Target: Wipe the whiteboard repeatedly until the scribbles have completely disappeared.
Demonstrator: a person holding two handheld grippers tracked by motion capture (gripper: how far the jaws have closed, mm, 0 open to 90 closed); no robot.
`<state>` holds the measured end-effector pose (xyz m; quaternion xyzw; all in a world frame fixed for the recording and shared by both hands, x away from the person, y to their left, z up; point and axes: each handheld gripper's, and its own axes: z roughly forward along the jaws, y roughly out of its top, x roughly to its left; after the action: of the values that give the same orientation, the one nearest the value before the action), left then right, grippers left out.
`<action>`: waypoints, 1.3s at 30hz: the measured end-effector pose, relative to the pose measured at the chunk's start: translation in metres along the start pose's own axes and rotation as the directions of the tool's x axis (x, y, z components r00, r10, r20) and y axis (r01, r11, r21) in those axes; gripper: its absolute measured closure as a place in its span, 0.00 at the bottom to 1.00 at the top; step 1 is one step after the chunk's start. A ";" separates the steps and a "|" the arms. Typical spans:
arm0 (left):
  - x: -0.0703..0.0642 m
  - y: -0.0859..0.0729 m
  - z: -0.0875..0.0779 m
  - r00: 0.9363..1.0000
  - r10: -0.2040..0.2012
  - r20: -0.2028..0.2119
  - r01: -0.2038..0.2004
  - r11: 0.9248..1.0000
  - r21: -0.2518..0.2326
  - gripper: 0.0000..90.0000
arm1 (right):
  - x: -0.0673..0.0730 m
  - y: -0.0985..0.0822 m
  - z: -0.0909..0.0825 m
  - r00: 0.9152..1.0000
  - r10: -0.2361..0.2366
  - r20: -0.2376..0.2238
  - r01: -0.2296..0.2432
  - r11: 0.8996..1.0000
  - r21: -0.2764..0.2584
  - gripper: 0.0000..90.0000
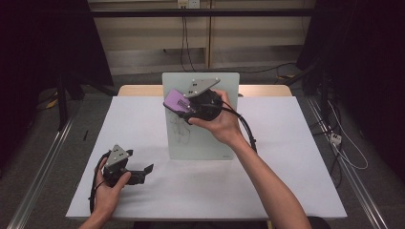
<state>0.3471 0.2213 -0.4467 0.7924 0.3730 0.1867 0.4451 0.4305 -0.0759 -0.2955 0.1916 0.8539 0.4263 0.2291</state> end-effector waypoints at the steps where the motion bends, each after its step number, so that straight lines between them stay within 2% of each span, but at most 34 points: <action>1: 0.000 0.000 0.000 1.000 0.002 0.001 -0.002 1.000 0.000 0.05 | 0.001 -0.001 0.001 1.000 0.001 -0.002 -0.001 1.000 0.002 0.46; 13: 0.000 0.000 0.000 1.000 -0.002 0.000 0.002 1.000 0.002 0.05 | 0.014 -0.012 0.012 0.999 -0.008 -0.035 0.009 1.000 0.025 0.46; 17: 0.002 0.000 -0.001 1.000 -0.001 0.000 0.001 1.000 0.001 0.05 | 0.012 -0.013 0.012 0.999 0.004 -0.045 -0.003 1.000 0.020 0.46; 21: 0.002 0.000 -0.002 1.000 -0.007 -0.002 0.007 1.000 -0.002 0.05 | 0.008 -0.007 0.007 1.000 0.003 -0.020 -0.003 1.000 0.011 0.46; 32: 0.002 0.000 -0.002 1.000 -0.006 -0.002 0.006 1.000 -0.004 0.05 | -0.019 0.010 -0.023 0.996 0.056 0.063 -0.053 0.997 -0.049 0.46; 35: 0.001 0.000 -0.002 1.000 -0.006 -0.001 0.006 1.000 -0.005 0.05 | -0.017 0.007 -0.023 0.997 0.045 0.065 -0.042 0.998 -0.039 0.46; 39: 0.001 -0.001 -0.001 1.000 -0.004 -0.001 0.004 1.000 -0.001 0.05 | -0.009 -0.005 -0.017 0.999 0.036 0.038 -0.036 0.999 -0.013 0.46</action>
<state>0.3469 0.2233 -0.4465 0.7915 0.3747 0.1865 0.4453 0.4284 -0.0941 -0.2885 0.2137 0.8431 0.4317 0.2390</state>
